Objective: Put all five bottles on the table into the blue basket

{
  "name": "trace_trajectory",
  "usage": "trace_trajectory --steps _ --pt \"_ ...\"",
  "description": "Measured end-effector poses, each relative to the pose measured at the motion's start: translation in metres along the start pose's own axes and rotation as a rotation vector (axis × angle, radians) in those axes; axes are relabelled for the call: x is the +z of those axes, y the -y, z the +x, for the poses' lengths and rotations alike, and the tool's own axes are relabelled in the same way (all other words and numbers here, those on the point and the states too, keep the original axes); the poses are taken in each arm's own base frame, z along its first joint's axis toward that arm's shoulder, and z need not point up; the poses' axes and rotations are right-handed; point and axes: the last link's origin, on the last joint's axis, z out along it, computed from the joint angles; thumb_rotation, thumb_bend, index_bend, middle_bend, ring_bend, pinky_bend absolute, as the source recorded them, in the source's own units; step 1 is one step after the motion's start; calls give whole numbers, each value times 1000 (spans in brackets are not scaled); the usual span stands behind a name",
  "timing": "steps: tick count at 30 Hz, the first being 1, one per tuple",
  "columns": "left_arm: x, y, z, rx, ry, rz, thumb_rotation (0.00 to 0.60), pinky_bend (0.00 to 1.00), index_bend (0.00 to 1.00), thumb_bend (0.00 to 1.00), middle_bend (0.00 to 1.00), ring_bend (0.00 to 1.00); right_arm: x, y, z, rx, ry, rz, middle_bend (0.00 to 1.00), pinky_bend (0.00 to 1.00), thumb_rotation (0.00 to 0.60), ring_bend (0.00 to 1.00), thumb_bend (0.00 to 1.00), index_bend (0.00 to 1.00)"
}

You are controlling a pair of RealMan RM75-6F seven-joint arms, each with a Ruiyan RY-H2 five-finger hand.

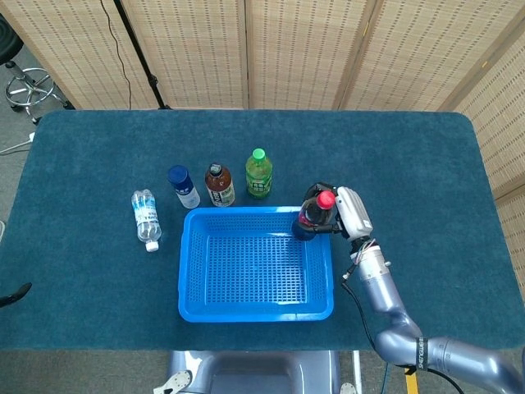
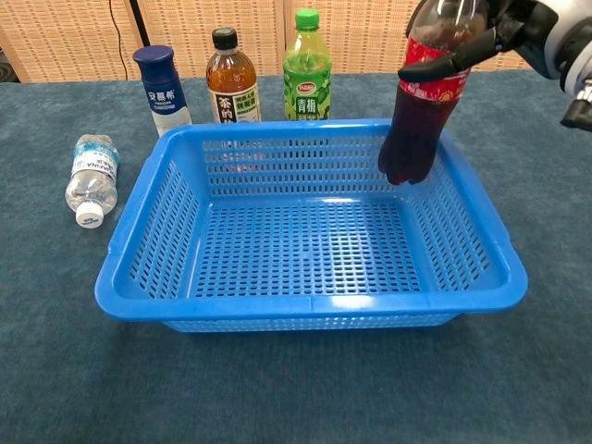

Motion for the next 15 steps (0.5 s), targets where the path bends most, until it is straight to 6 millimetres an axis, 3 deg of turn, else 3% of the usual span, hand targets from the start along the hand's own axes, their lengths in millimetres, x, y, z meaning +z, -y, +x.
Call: trace_trajectory --steps 3,5,9,15 --pt "0 1 0 -8 -2 -2 600 0 0 3 0 0 -7 -9 -2 -16 61 2 169 209 600 43 0 123" --pt "1 0 0 -4 -3 -6 600 0 0 2 0 0 -10 -12 0 -36 90 -5 94 168 600 3 0 86" --pt "2 -1 -3 19 7 -28 600 0 0 3 0 0 -17 -15 5 -96 143 -11 0 63 600 0 0 9" --pt "9 5 -8 75 14 -73 600 0 0 3 0 0 -30 -7 24 -234 159 13 0 31 600 0 0 0"
